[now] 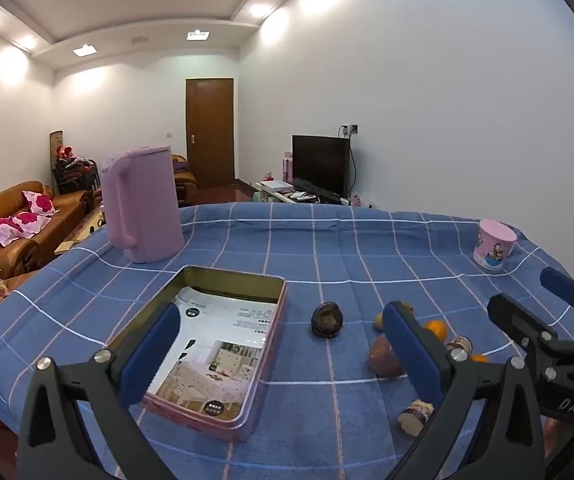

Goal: Organize fruits

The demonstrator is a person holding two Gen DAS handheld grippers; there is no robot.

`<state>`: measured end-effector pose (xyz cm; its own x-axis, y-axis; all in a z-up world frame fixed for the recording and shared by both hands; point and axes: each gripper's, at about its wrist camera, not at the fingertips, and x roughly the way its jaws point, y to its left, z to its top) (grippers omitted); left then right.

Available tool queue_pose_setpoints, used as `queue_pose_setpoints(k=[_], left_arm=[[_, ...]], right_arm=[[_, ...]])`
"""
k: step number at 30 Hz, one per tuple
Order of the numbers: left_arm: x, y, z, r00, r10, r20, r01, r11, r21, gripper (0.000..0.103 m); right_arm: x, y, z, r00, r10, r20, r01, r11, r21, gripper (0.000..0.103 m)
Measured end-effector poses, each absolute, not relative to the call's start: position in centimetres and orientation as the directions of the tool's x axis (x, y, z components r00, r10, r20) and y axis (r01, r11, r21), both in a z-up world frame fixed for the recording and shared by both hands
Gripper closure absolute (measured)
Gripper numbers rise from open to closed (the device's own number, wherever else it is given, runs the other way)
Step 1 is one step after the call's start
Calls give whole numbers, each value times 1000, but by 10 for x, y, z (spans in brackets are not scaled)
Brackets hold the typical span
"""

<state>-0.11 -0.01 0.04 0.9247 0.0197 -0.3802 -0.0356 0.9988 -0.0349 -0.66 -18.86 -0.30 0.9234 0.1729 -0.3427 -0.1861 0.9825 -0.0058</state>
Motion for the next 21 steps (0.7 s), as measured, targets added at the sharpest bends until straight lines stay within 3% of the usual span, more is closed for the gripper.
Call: queue_pose_setpoints(k=[21], left_arm=[[1,-7,-8,916,10,-401,-15,1000,-9,0]], right_arm=[[-7,-196,-11,921,168,-351,-169,985,28,1]])
